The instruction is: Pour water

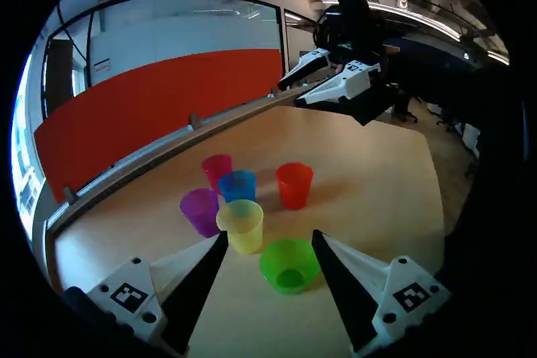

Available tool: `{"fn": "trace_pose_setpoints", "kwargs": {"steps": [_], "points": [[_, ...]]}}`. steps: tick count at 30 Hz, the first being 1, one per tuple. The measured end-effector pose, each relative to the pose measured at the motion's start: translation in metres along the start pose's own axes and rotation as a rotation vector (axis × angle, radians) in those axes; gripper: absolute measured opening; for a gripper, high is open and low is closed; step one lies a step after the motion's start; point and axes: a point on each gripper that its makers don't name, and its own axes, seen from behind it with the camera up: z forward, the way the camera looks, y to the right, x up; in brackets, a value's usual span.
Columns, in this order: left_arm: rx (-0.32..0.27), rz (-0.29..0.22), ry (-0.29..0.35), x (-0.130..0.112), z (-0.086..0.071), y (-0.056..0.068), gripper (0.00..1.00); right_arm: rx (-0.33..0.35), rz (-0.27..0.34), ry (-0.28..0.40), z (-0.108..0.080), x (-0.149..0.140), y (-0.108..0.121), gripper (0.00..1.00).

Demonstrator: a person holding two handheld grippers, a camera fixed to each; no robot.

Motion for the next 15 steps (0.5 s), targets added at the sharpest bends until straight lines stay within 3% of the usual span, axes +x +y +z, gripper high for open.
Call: {"fn": "trace_pose_setpoints", "kwargs": {"steps": [15], "points": [[-0.042,0.001,-0.058,-0.033,0.013,0.016,0.93,0.033,-0.009,-0.009,0.023,0.000,0.000,1.00]]}}
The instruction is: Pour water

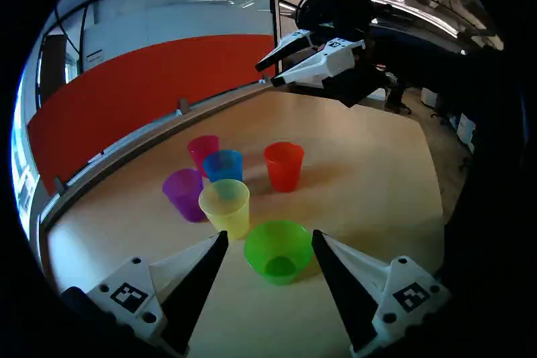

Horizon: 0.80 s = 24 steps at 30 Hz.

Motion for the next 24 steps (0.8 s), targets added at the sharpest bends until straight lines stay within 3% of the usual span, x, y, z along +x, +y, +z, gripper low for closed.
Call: {"fn": "trace_pose_setpoints", "kwargs": {"steps": [24], "points": [[-0.033,0.004,-0.060,-0.034,0.015,0.005,0.93,0.028,-0.014,-0.025,0.027,-0.003,0.000,1.00]]}}
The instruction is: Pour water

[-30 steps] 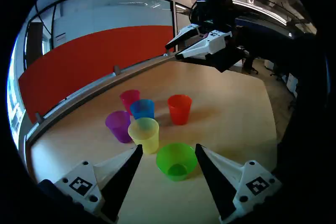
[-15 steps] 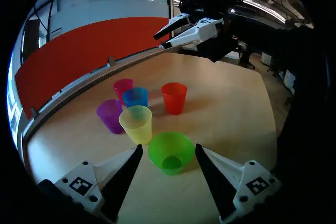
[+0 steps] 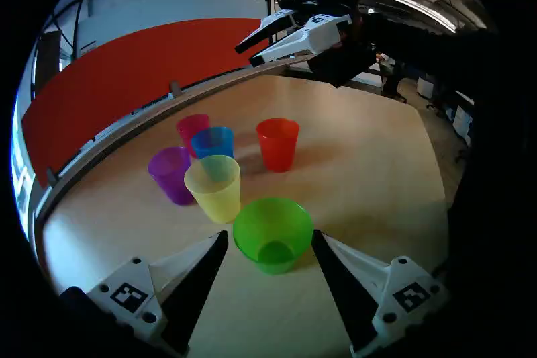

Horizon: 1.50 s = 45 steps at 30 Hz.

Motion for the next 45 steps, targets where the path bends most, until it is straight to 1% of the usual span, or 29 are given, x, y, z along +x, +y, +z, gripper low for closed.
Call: {"fn": "trace_pose_setpoints", "kwargs": {"steps": [11,21,27,36,45], "points": [[-0.005,-0.007,-0.008,-0.008,0.008,-0.002,0.93,0.012,-0.003,-0.014,0.012,-0.005,-0.001,1.00],[-0.009,-0.010,-0.003,-0.008,0.015,-0.004,0.92,0.023,-0.003,-0.019,0.022,-0.007,-0.002,1.00],[-0.011,-0.008,0.001,-0.008,0.021,-0.004,0.92,0.029,-0.002,-0.027,0.025,-0.011,-0.003,1.00],[-0.018,-0.020,0.012,-0.007,0.029,-0.004,0.92,0.027,-0.003,-0.037,0.029,-0.016,-0.001,1.00],[-0.023,-0.023,0.020,-0.006,0.033,-0.004,0.93,0.025,-0.001,-0.040,0.033,-0.018,0.002,1.00]]}}
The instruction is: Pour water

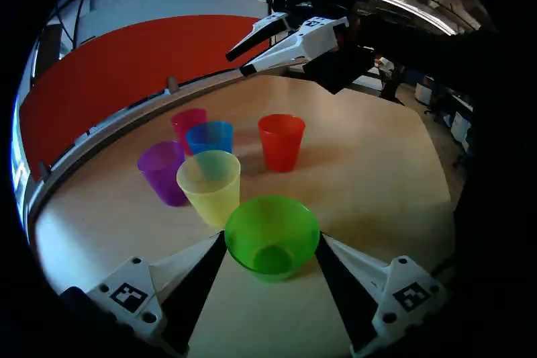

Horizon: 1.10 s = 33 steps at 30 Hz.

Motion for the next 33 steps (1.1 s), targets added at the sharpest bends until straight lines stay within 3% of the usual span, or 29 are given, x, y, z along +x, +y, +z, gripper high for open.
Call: {"fn": "trace_pose_setpoints", "kwargs": {"steps": [18,33], "points": [[0.013,0.016,0.017,0.003,0.003,-0.002,0.89,0.000,0.001,-0.004,0.006,-0.001,0.001,0.99],[-0.033,0.022,0.034,0.008,0.002,0.013,0.87,0.021,0.002,-0.021,0.016,-0.005,-0.003,0.98]]}}
